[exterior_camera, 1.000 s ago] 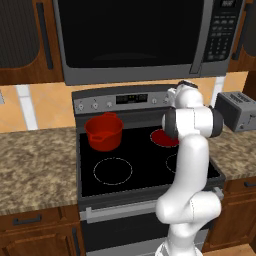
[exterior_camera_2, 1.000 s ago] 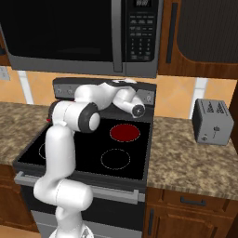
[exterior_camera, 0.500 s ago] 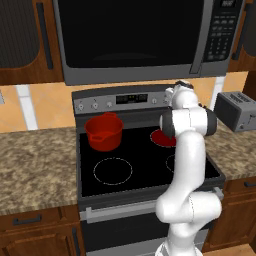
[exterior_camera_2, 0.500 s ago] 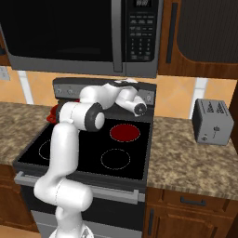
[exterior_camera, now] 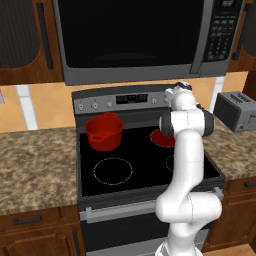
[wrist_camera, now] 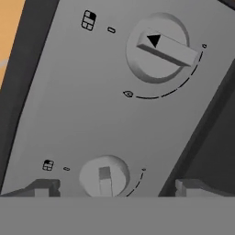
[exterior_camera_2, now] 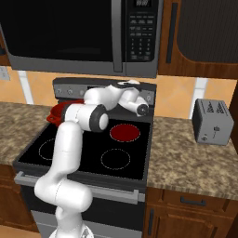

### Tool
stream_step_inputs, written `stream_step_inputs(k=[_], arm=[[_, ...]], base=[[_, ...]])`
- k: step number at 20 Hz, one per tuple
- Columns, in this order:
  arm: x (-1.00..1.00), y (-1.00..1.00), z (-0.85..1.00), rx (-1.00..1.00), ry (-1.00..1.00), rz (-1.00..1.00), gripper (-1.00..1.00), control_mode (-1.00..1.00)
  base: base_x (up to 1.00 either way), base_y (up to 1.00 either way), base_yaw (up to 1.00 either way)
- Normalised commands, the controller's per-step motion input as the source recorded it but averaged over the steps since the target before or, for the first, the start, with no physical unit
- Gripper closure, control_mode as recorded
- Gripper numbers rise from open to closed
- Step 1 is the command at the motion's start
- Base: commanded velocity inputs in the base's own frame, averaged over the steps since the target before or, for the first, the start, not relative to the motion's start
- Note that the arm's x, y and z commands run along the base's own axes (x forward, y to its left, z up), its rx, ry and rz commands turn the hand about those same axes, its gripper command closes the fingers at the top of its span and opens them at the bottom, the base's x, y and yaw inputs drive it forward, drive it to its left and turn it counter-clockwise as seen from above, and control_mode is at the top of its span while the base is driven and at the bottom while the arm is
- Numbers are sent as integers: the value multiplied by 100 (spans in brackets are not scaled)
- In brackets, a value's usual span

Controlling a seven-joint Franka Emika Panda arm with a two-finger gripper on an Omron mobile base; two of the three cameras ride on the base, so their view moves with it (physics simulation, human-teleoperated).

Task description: Turn off the rear right burner of the stove.

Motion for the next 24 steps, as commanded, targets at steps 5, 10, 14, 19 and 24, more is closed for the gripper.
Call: stream_step_inputs(k=[5, 10, 14, 19, 24], arm=[[28, -1, 0, 0, 1, 0, -100, -100], [14, 0, 5, 0, 1, -1, -100, -100], [0, 0, 19, 0, 0, 0, -100, -100], [1, 0, 0, 0, 0, 0, -100, -100], [2, 0, 0, 0, 0, 0, -100, -100]], base=[[0, 0, 0], [0, 0, 0], [0, 0, 0], [0, 0, 0], [0, 0, 0]])
